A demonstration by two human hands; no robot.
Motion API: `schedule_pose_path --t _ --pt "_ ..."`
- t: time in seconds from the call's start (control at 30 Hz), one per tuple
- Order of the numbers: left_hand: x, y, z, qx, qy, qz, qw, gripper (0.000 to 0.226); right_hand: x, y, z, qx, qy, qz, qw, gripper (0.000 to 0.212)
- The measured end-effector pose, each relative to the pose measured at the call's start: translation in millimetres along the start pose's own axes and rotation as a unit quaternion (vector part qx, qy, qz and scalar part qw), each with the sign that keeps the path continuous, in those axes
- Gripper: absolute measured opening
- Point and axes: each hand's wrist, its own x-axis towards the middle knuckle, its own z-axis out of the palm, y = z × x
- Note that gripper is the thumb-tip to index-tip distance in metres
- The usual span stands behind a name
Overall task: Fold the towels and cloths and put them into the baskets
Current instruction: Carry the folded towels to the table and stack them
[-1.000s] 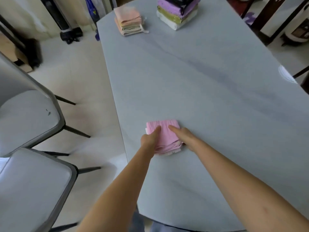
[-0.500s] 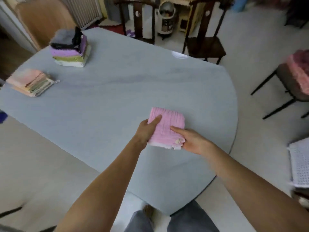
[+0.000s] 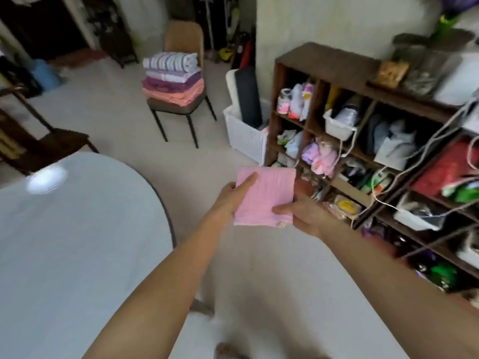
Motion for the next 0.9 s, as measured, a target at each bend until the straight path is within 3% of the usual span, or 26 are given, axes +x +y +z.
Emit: schedule_pose_path --t 0.17,0.27,0.43,0.6,0.67,0.77,0.9 --pt "-30.5 14.0 213.2 0.068 -0.137 0.023 0.988 0.086 -129.4 3.5 -165.6 0.118 0.117 -0.059 0.984 0.052" --pt "-64.0 6.5 339.5 0.11 -0.205 0.08 0.969 0.074 -215.7 10.5 -255.1 0.157 0.167 -0.089 0.969 0.04" --pt "-166.4 12.0 562.6 0.184 -0.352 0.174 0.901 0.033 -368.5 7.9 -402.6 0.232 0.322 -0.113 0.911 0.025" --pt "-231.9 18.3 727.5 0.217 -0.445 0.267 0.827 0.046 -476.2 4.8 -502.5 0.291 0.409 -0.156 0.851 0.018" --pt "-252.8 18.5 785.1 0.23 -0.478 0.281 0.8 0.047 -505.0 8.2 -541.2 0.305 0.452 -0.168 0.821 0.032" --pt "-279.1 23.1 869.3 0.237 -0.521 0.31 0.759 0.044 -541.1 8.7 -606.0 0.291 0.506 -0.19 0.789 0.049" --pt "-308.7 39.6 973.3 0.221 -0.584 0.325 0.71 0.023 -589.5 -11.3 -683.3 0.257 0.603 -0.199 0.728 0.034"
